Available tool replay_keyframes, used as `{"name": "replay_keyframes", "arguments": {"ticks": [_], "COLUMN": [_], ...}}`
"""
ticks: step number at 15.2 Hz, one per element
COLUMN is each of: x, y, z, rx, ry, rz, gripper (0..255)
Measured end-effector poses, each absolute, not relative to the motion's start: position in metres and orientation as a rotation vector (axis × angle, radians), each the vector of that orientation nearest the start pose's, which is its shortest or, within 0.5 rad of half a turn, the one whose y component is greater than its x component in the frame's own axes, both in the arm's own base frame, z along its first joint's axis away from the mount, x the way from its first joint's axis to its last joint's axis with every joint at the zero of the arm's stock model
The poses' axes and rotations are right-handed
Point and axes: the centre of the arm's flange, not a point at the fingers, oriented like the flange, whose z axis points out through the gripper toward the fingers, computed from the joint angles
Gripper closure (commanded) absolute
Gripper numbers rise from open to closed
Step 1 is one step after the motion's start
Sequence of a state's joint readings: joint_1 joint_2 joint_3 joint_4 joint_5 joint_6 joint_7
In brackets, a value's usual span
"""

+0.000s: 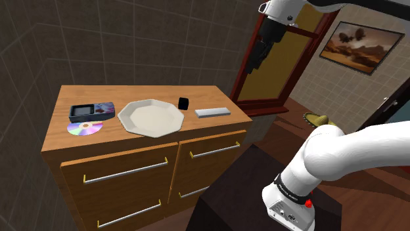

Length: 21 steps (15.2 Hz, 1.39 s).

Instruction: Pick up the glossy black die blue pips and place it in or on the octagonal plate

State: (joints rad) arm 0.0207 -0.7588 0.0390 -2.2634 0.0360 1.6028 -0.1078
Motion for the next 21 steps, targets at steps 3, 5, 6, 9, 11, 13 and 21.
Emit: {"name": "replay_keyframes", "arguments": {"ticks": [3,5,6,9,11,13,21], "x": [0.331,0.348,0.361,0.392,0.411,0.433,0.510], "y": [0.029,0.028,0.031,0.034,0.036,0.037,0.039], "z": [0.616,0.601,0.592,0.567,0.552,0.535,0.461], "rx": [-3.123,-3.124,-3.125,-3.127,-3.128,-3.129,-3.134], "ry": [-0.241,-0.231,-0.226,-0.210,-0.198,-0.187,-0.141], "rz": [-0.146,-0.136,-0.131,-0.115,-0.105,-0.095,-0.054], "gripper": [0,0,0,0,0,0,0]}}
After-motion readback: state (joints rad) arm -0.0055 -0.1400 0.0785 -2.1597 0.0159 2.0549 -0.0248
